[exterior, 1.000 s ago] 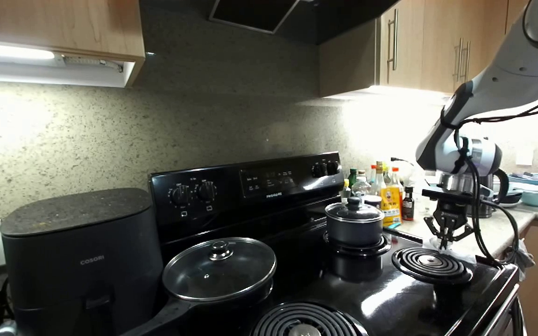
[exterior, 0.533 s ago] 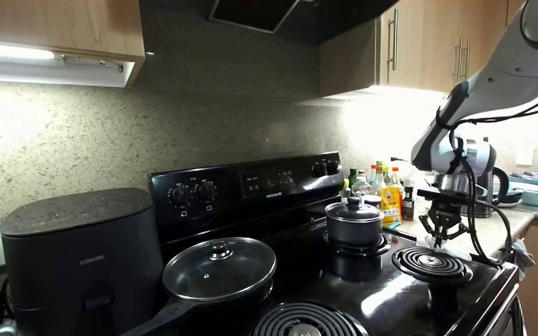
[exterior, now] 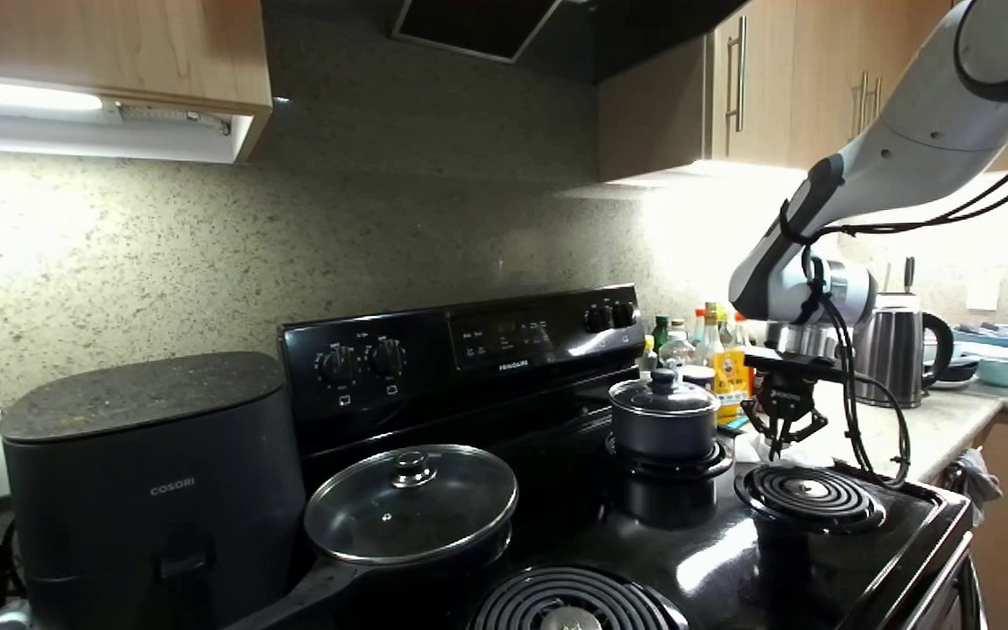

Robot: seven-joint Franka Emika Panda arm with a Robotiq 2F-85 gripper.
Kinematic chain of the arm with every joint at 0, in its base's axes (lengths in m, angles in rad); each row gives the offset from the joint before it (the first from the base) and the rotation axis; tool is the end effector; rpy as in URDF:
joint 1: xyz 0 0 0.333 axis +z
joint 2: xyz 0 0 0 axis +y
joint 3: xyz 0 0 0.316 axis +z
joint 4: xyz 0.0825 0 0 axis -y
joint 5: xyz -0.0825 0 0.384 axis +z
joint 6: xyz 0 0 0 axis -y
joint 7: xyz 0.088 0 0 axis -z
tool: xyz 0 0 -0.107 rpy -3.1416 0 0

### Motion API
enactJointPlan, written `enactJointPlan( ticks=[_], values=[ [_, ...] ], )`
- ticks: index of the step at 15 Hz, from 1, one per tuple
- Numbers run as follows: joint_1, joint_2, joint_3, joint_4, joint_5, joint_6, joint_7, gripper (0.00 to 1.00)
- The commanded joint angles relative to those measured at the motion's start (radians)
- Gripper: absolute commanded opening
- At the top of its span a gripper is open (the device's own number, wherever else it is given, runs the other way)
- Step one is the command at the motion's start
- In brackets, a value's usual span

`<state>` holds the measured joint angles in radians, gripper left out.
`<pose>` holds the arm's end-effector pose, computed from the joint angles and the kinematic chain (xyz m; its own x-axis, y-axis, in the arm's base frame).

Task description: Use the white cloth to wipe the stove

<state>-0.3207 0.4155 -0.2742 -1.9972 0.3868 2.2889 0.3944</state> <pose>0.5014 -0.3239 0.2492 0.3251 -0.9313 -0.1643 -0.9449 -0.3128 -0.0966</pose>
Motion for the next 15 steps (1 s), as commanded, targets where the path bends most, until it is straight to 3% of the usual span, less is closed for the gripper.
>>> enactJointPlan(
  ticks=[1,8,15],
  values=[
    [0.022,0.008,0.023,-0.004,-0.043,-0.049,-0.050,0.00],
    [0.034,0.002,0.014,0.012,-0.074,-0.034,-0.029,0.00],
    [0.125,-0.018,0.045,-0.047,-0.202,0.002,-0.052,0.00]
  ],
)
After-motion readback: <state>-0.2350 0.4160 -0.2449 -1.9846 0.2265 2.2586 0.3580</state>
